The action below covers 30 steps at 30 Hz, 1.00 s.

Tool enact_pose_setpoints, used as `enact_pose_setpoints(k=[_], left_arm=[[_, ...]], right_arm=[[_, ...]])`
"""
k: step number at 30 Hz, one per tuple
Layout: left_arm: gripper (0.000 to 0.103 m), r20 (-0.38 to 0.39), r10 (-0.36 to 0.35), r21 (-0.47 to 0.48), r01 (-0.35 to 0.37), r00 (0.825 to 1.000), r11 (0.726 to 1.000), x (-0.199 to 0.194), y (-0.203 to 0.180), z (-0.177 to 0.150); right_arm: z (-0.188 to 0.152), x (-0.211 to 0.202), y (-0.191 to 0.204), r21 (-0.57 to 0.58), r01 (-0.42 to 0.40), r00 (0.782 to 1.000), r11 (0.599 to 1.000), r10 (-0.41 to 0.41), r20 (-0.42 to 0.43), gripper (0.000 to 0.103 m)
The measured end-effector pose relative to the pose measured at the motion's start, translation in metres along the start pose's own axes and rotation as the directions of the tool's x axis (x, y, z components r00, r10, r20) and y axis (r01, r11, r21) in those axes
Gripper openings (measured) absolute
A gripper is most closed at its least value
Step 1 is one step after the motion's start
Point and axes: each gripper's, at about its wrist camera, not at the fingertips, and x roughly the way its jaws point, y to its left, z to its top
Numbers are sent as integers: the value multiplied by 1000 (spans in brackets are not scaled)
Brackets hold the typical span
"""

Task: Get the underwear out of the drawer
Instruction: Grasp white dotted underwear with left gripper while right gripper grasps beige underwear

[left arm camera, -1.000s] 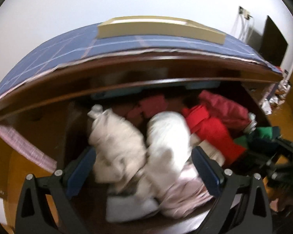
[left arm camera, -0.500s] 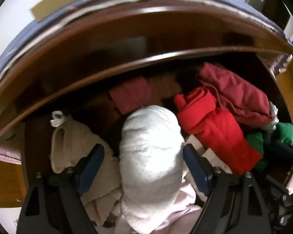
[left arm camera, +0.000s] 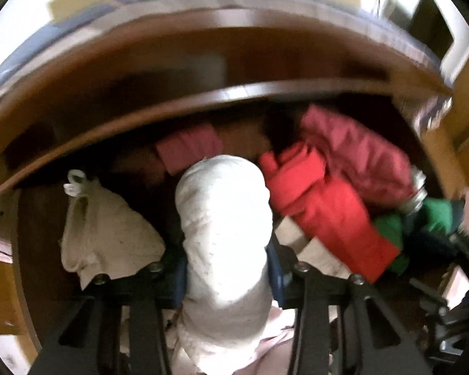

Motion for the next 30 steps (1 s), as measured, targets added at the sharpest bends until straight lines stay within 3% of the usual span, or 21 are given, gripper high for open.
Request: enact_pose_setpoints(k=[3,7,12,16,19,21,28,30], left_arm=[[40,88,-1,-36,4,996,999,-23,7,-13],[40,185,-66,-115,88,981,989,-66,23,-34],[40,289,7,-169,44,957,985,-123,56,-57],[40,330,128,-226,-53,935,973,-140,77,-63],[40,349,197,-263,-106,916,959,-148,91,-70],[40,363,193,-291,-86,911,953,-156,102,-77],[41,375,191,-336,-59,907,940,-154,112,-83],[41,380,187,-340,-51,906,939,-159,121,-87]], right_arm=[[5,-10,-3,23,-27,999,999,26,40,60],[18,-25,4,3,-54,994,999,54,91,60],[43,-24,36,-87,-126,987,988,134,91,60],[63,4,71,-155,-179,983,972,184,24,60],[76,34,90,-113,-253,967,961,247,-66,60],[84,53,101,-77,-287,953,955,276,-123,60],[104,112,135,-66,-257,936,964,231,-264,60],[107,133,138,-40,-247,918,968,221,-331,60]])
